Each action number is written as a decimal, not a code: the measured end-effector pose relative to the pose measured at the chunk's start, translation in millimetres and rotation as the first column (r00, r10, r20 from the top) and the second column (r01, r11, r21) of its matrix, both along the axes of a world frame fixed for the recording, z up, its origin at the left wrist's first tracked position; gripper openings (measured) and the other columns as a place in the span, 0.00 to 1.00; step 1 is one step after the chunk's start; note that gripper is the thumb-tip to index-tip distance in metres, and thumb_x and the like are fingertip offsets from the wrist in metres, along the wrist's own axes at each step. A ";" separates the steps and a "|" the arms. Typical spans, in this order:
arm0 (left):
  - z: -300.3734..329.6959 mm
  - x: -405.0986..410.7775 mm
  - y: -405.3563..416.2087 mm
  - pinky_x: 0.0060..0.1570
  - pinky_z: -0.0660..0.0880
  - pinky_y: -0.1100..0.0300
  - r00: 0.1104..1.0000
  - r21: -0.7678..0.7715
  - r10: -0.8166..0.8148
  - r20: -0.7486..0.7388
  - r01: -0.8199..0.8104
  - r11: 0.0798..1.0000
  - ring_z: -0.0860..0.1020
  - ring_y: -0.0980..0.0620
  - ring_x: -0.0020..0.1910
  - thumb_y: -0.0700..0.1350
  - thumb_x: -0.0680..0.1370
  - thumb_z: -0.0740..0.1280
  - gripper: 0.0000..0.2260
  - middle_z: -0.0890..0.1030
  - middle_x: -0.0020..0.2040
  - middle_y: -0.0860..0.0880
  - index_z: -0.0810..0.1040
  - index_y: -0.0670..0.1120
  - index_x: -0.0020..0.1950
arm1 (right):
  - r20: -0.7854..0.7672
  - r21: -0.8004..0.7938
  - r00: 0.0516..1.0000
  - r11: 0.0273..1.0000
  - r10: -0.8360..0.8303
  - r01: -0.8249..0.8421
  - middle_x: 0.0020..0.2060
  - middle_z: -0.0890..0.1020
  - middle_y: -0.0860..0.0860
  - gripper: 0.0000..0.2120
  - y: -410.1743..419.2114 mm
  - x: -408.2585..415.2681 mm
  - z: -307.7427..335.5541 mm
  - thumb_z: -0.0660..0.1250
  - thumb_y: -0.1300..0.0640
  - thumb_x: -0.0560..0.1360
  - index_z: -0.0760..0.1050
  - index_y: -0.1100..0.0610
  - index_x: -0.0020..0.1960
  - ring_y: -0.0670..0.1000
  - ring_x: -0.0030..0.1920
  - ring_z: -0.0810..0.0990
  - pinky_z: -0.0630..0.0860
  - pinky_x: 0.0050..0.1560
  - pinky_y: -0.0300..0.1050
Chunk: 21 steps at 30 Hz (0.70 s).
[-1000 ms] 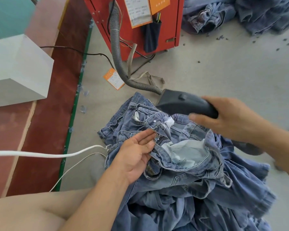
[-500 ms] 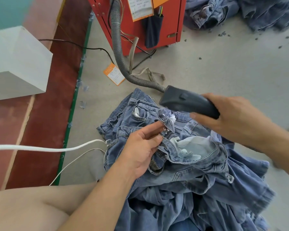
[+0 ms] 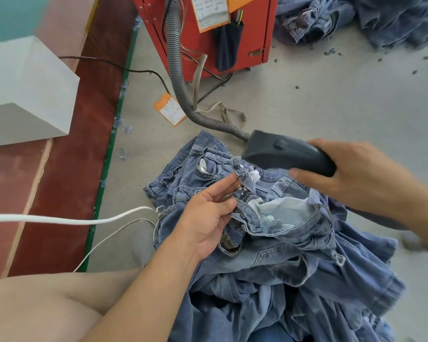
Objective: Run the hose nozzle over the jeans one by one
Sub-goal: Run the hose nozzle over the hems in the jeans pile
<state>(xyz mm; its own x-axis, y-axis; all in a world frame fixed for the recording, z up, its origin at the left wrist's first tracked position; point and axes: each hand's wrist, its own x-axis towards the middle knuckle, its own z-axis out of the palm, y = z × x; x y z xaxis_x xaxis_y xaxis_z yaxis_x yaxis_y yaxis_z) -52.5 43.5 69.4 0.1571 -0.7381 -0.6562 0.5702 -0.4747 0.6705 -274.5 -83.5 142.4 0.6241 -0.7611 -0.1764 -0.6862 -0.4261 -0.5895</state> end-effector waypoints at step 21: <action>-7.7 5.3 5.5 0.47 0.81 0.64 0.996 0.025 -0.015 -0.085 0.017 1.000 0.84 0.59 0.54 0.22 0.77 0.59 0.29 0.86 0.58 0.51 0.89 0.51 0.53 | 0.097 0.105 0.993 0.992 0.067 -0.077 0.36 0.81 0.32 0.04 -2.3 14.5 -17.0 0.70 0.41 0.76 0.76 0.38 0.48 0.40 0.32 0.79 0.72 0.32 0.31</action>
<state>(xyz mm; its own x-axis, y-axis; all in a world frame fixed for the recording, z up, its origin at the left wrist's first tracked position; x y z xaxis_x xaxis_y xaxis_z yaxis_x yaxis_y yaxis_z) -47.2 49.1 61.7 0.0883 -0.7230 -0.6852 0.6170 -0.5003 0.6074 -260.0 -85.8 125.3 0.6944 -0.6931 -0.1935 -0.5958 -0.4029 -0.6947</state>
